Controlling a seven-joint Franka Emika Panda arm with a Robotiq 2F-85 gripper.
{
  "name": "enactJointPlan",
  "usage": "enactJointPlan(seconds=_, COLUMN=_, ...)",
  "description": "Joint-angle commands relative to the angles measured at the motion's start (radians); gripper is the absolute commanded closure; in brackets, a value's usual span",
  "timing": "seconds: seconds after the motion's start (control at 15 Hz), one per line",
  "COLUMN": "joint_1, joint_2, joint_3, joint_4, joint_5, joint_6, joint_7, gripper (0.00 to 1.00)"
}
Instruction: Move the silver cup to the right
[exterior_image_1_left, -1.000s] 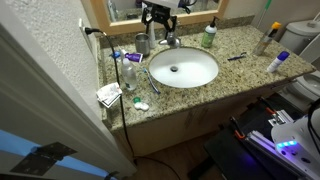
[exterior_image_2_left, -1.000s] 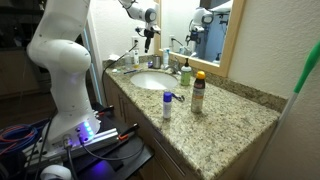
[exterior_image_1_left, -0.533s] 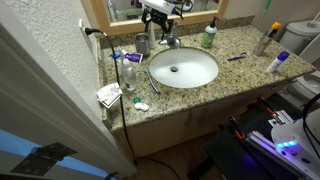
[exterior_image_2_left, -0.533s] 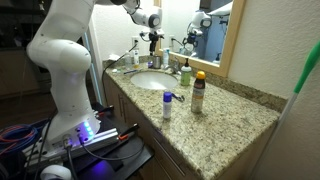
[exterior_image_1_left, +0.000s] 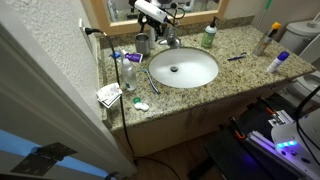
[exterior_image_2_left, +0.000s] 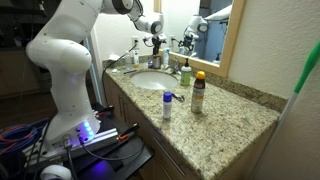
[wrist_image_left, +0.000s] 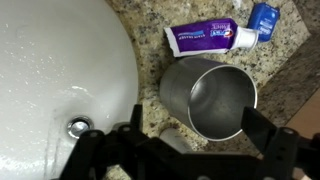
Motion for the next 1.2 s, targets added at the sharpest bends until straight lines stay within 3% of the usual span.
enactJointPlan(seconds=0.0, joint_1=0.025, joint_2=0.058, joint_3=-0.026, joint_4=0.060, joint_5=-0.012, joint_6=0.014, joint_7=0.032, gripper=0.00)
enactJointPlan(seconds=0.53, joint_1=0.067, joint_2=0.103, joint_3=-0.089, joint_4=0.090, joint_5=-0.115, joint_6=-0.157, joint_7=0.176, gripper=0.00)
enactJointPlan(seconds=0.73, joint_1=0.054, joint_2=0.086, joint_3=-0.068, joint_4=0.055, joint_5=-0.108, joint_6=-0.120, joint_7=0.165, gripper=0.00)
enactJointPlan(seconds=0.8, joint_1=0.054, joint_2=0.089, joint_3=-0.065, joint_4=0.054, joint_5=-0.110, joint_6=-0.104, joint_7=0.158, gripper=0.05)
enactJointPlan(seconds=0.87, joint_1=0.052, joint_2=0.090, joint_3=-0.059, joint_4=0.053, joint_5=-0.105, joint_6=-0.081, joint_7=0.147, gripper=0.28)
enactJointPlan(seconds=1.0, joint_1=0.051, joint_2=0.094, joint_3=-0.049, joint_4=0.057, joint_5=-0.098, joint_6=-0.066, joint_7=0.138, gripper=0.32)
enactJointPlan(seconds=1.13, joint_1=0.051, joint_2=0.093, joint_3=-0.045, joint_4=0.057, joint_5=-0.101, joint_6=-0.059, joint_7=0.125, gripper=0.46)
